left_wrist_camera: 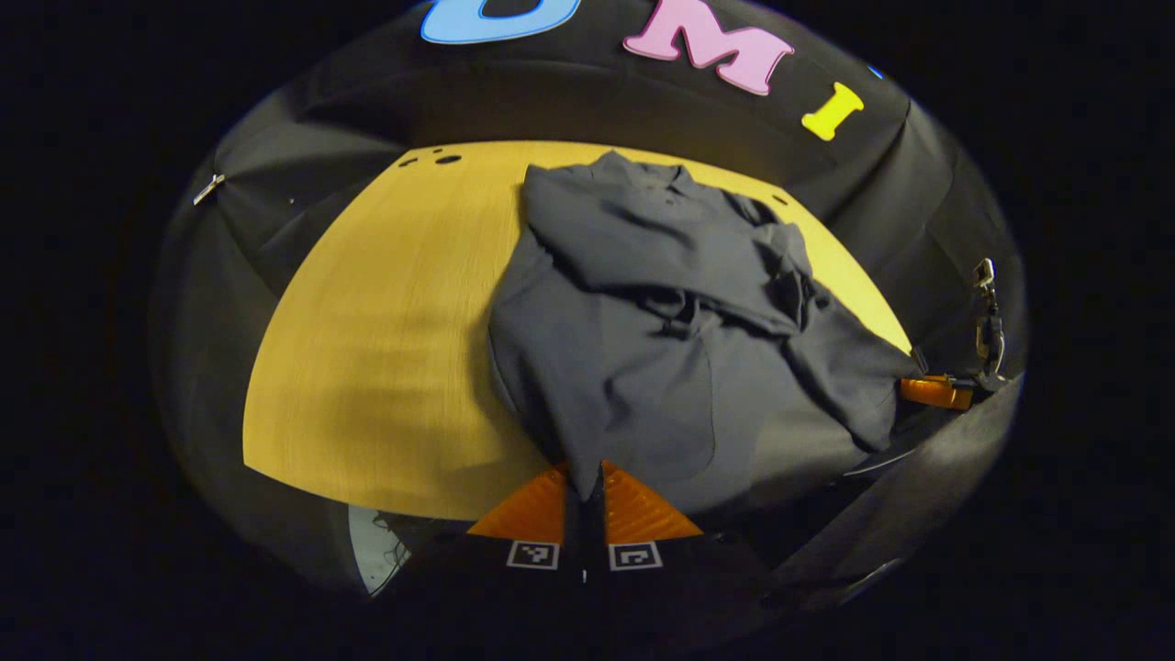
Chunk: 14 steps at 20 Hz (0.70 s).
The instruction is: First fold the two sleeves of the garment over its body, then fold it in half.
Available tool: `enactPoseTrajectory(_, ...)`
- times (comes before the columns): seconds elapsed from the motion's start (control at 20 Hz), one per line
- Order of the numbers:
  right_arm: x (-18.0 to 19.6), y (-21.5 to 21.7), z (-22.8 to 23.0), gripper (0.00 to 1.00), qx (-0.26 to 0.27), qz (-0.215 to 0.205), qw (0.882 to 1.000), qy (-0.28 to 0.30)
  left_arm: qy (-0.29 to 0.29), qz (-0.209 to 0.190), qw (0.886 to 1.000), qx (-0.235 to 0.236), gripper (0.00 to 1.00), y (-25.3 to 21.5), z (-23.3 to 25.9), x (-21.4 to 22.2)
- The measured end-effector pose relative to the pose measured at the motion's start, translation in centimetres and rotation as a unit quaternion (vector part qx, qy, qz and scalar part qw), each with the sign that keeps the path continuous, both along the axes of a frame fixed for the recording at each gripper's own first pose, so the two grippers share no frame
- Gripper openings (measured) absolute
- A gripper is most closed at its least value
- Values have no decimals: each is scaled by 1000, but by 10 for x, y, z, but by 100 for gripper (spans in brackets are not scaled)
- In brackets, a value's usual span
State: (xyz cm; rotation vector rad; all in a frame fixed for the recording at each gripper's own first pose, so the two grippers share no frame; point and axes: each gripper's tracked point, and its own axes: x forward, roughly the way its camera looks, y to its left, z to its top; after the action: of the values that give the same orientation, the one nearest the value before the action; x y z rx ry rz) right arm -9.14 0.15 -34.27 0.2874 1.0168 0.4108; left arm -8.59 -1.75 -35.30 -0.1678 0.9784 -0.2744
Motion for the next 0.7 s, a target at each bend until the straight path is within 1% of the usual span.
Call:
enactPoseTrajectory(0.25, 58, 1, 45, 5, 34, -38, 997, -60, -47, 47, 997, -32, 6, 14, 41, 49)
enactPoseTrajectory(0.45, 99, 2, 73, 5, 55, -56, 992, -97, -86, 57, 994, -46, 6, 19, 72, 81)
enactPoseTrajectory(0.7, 157, 8, 106, 5, 61, -54, 985, -152, -135, 62, 987, -56, 6, 15, 105, 135)
